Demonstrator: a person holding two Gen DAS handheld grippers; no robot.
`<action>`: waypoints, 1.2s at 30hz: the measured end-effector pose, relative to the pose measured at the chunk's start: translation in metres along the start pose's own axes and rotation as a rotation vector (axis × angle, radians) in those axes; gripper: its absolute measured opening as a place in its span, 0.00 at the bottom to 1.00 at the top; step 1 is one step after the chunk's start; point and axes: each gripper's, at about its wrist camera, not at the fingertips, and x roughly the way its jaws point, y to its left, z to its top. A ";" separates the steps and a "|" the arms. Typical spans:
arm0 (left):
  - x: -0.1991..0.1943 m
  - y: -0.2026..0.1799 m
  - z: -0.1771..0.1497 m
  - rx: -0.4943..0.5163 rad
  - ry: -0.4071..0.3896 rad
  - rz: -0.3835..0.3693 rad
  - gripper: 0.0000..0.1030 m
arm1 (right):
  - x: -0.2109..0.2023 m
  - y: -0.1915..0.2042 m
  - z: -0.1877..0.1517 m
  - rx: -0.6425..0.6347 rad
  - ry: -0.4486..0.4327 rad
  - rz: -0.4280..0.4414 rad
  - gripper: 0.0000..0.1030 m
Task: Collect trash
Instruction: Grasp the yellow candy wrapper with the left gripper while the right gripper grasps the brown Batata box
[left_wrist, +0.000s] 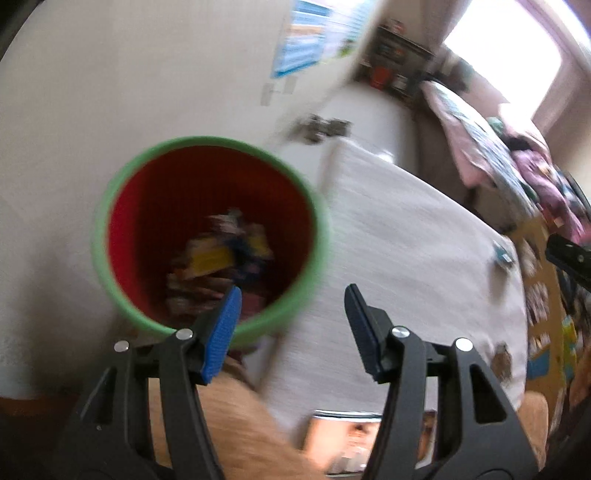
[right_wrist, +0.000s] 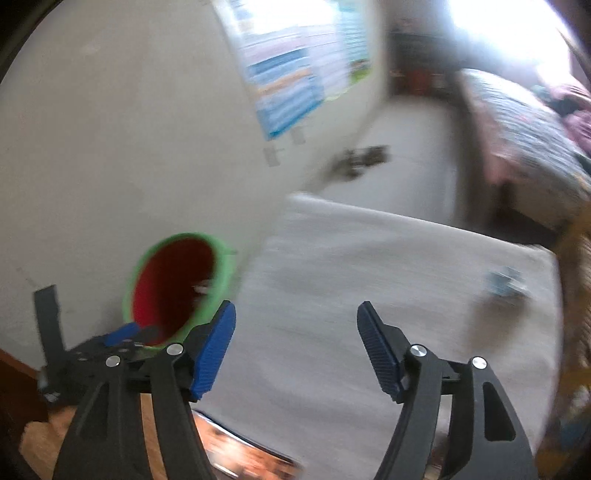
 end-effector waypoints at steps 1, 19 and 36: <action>0.001 -0.013 -0.003 0.027 0.006 -0.024 0.60 | -0.005 -0.014 -0.007 0.023 0.006 -0.025 0.65; 0.016 -0.175 -0.076 0.418 0.216 -0.275 0.68 | 0.046 -0.123 -0.125 0.261 0.301 -0.159 0.70; 0.067 -0.248 -0.144 0.496 0.507 -0.353 0.55 | 0.009 -0.169 -0.143 0.396 0.126 -0.149 0.47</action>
